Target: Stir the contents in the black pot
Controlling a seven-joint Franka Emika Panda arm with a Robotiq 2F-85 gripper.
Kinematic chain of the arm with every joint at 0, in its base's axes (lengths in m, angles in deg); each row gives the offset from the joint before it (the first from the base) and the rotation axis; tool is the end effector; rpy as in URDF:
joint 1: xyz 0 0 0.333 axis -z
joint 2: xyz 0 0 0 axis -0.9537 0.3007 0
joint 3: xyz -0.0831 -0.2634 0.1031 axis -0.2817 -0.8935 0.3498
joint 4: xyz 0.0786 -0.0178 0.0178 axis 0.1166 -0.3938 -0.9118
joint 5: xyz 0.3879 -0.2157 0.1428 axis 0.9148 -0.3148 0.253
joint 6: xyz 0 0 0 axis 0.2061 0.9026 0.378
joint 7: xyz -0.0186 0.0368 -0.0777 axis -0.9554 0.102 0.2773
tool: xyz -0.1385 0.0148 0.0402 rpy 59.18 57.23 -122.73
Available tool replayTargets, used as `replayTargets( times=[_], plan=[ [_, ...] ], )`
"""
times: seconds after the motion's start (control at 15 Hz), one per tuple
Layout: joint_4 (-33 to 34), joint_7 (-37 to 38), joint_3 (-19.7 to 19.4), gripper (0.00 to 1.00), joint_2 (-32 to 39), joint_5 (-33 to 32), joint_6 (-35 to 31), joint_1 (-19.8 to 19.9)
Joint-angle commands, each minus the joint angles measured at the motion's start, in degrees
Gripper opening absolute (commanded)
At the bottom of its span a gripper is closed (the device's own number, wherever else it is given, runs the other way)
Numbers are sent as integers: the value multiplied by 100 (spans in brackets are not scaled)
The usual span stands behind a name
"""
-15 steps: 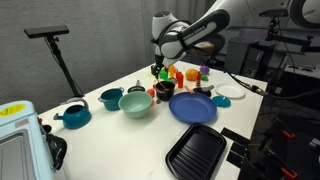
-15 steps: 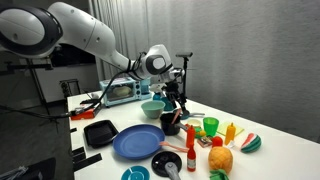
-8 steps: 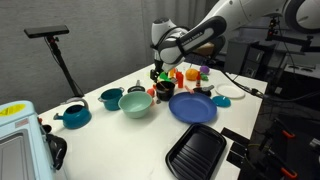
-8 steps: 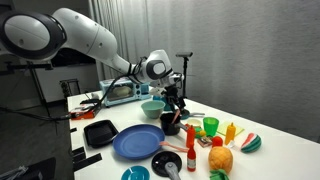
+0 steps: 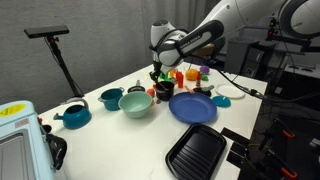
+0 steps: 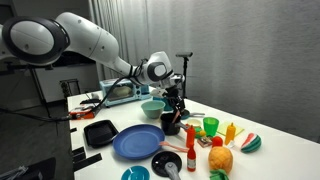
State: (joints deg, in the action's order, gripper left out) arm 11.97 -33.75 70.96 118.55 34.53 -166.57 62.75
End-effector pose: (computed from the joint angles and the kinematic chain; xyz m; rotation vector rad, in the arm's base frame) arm 0.8299 0.0652 0.1834 2.9094 -0.1026 0.3916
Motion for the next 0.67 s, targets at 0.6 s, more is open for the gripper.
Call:
replayTargets(
  times=[0.6],
  plan=[
    [364, -35, -24, 2, 188, 70, -93, -29]
  ],
)
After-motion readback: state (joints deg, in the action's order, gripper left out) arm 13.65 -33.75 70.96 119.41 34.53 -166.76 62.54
